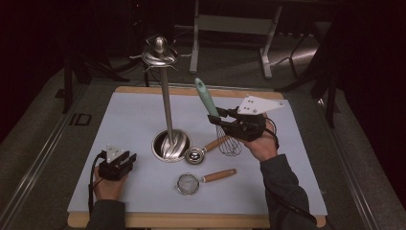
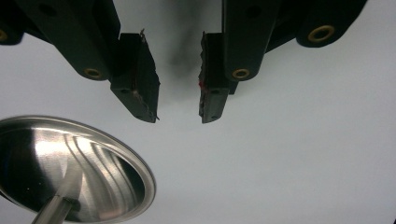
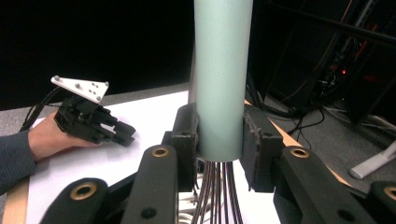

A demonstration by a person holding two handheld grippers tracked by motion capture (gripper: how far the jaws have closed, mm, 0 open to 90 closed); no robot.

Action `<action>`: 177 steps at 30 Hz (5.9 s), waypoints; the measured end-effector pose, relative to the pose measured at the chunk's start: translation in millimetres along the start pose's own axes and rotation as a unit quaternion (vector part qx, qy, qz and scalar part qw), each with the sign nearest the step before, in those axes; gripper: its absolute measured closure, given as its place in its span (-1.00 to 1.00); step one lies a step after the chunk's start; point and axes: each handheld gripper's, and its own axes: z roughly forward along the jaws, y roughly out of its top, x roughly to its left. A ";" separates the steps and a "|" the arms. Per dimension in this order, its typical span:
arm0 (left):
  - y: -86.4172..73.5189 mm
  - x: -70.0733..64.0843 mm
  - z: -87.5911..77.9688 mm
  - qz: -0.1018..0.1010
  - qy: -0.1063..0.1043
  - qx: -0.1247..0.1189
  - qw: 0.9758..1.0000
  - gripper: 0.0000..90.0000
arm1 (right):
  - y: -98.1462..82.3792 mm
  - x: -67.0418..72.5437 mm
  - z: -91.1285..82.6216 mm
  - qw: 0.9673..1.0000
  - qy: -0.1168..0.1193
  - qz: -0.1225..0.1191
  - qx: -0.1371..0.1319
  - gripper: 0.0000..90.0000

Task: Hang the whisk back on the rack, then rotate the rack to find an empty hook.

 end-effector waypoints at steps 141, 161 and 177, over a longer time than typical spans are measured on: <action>99.9 -22.2 -92.1 -0.010 -0.049 -0.256 0.965 0.99 | -153.6 -13.7 -11.4 0.967 -0.127 0.104 0.194 0.15; 148.7 -38.1 -115.2 -0.007 -0.083 -0.341 0.936 0.99 | -178.6 -21.8 -22.2 0.956 -0.151 0.149 0.203 0.14; 178.4 -52.5 -123.7 -0.006 -0.097 -0.415 0.905 0.99 | -181.7 -29.4 -39.3 0.952 -0.171 0.172 0.188 0.14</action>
